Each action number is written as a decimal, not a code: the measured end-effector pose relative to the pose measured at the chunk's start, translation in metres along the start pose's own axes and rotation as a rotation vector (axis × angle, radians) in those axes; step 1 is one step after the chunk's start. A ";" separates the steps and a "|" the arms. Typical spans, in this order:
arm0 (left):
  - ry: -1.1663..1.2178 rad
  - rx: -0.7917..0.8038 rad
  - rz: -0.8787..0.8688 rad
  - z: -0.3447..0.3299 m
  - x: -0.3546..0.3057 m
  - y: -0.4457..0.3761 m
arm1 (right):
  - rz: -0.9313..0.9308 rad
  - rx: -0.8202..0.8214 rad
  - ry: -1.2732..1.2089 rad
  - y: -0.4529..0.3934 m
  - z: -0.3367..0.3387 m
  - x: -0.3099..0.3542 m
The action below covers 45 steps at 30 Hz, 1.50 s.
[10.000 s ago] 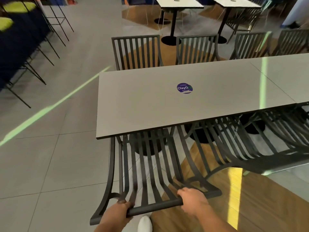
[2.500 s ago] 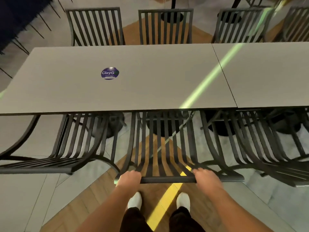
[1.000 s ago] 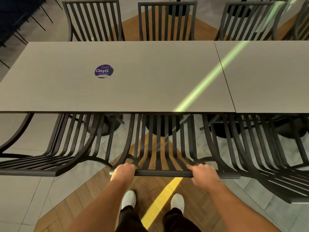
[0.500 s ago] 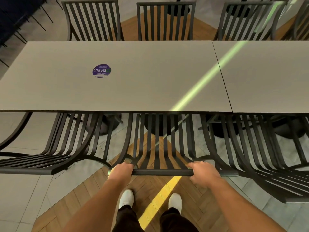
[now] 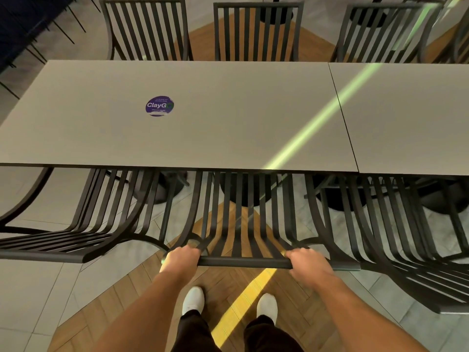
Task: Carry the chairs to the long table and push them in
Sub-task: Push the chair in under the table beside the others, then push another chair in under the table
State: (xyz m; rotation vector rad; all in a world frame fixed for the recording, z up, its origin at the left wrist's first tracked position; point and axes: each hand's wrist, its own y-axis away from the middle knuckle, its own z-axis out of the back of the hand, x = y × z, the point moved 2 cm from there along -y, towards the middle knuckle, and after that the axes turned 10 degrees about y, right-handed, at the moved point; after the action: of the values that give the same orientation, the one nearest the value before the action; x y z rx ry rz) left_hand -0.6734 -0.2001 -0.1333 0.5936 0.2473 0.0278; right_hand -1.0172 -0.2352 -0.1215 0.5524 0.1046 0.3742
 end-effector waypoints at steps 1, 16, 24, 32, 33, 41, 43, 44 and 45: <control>-0.002 0.004 0.001 0.001 0.002 -0.001 | -0.001 -0.006 0.000 0.000 0.000 0.002; -0.045 0.027 0.012 0.005 0.001 0.000 | -0.023 0.018 0.015 -0.002 -0.003 0.002; -0.003 0.042 0.021 0.007 -0.003 0.002 | -0.020 0.009 0.010 -0.002 -0.004 0.000; 0.110 0.158 0.039 0.023 -0.015 0.001 | -0.019 0.149 -0.244 0.006 0.018 -0.005; 0.134 0.187 0.026 0.027 -0.020 0.002 | -0.024 0.165 -0.284 0.008 0.022 -0.007; 0.108 0.130 -0.068 0.052 -0.094 -0.005 | -0.168 -0.023 -0.448 0.037 0.043 -0.046; 0.077 0.107 -0.113 0.055 -0.120 -0.007 | -0.216 -0.055 -0.452 0.045 0.046 -0.059; 0.071 0.100 -0.141 0.057 -0.133 -0.008 | -0.242 -0.062 -0.461 0.048 0.048 -0.066; 0.075 0.091 -0.171 0.059 -0.145 -0.009 | -0.268 -0.065 -0.468 0.052 0.049 -0.073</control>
State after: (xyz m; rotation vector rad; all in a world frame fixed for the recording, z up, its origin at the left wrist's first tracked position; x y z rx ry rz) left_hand -0.7999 -0.2540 -0.0587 0.6610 0.3723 -0.1268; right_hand -1.0915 -0.2456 -0.0523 0.5415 -0.2816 -0.0182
